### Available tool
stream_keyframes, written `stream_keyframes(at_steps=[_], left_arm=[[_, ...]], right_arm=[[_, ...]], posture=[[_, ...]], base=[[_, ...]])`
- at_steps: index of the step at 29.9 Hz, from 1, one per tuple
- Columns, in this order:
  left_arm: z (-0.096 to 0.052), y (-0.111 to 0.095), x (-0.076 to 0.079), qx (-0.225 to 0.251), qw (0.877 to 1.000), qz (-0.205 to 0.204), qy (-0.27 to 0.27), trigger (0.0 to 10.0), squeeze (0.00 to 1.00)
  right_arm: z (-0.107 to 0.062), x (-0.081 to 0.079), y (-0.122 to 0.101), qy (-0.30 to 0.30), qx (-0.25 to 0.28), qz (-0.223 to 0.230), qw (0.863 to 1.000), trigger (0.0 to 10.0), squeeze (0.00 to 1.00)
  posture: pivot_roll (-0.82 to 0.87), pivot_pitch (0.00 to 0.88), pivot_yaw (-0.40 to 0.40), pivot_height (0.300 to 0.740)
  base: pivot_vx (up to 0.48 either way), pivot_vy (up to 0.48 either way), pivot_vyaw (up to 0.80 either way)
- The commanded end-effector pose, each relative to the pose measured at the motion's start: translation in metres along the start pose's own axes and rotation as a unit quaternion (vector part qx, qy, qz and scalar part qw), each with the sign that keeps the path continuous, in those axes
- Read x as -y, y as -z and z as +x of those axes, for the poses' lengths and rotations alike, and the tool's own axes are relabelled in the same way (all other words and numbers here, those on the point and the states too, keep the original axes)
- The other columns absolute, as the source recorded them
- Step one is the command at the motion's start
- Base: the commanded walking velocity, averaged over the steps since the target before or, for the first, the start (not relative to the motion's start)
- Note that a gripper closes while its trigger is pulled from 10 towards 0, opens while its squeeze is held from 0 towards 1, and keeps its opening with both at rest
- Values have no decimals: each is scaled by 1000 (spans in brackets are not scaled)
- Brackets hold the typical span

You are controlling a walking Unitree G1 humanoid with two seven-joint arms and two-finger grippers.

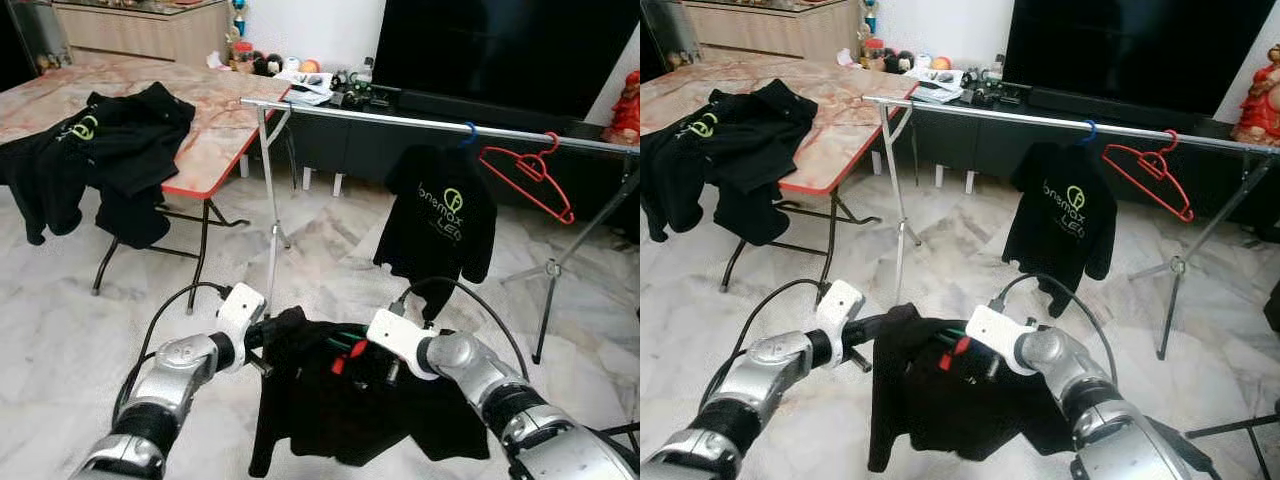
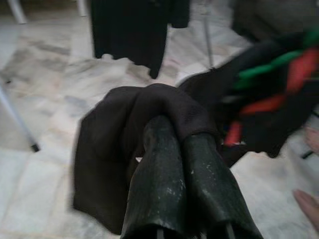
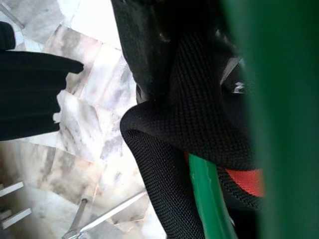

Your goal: Hang hanger

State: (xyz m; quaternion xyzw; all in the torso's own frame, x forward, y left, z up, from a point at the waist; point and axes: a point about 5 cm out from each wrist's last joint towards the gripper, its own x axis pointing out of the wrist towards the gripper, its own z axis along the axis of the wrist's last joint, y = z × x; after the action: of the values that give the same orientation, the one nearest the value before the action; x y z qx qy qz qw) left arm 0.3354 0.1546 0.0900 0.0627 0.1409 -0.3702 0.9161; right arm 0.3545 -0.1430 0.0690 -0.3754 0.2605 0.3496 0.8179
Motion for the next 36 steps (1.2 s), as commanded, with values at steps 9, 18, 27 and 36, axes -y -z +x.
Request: stream_keyframes(at_steps=[9, 18, 27, 36], left_arm=[[-5, -44, 16, 61, 994, 25, 84, 0, 0], [-16, -37, 28, 5, 991, 44, 124, 1647, 0], [-27, -35, 42, -6, 983, 39, 178, 10000, 1000], [-30, -35, 33, -26, 988, 59, 141, 10000, 1000]], right_arm=[[4, -5, 5, 24, -11, 51, 998, 10000, 0], [3, 5, -15, 47, 60, 173, 982, 10000, 0], [3, 11, -29, 55, 87, 185, 977, 10000, 0], [0, 11, -36, 24, 114, 108, 987, 10000, 0]], posture=[[144, 0, -79, 740], [145, 0, -77, 740], [154, 0, -80, 740], [157, 0, -84, 740]], base=[[0, 0, 0], [0, 0, 0], [0, 0, 0], [0, 0, 0]])
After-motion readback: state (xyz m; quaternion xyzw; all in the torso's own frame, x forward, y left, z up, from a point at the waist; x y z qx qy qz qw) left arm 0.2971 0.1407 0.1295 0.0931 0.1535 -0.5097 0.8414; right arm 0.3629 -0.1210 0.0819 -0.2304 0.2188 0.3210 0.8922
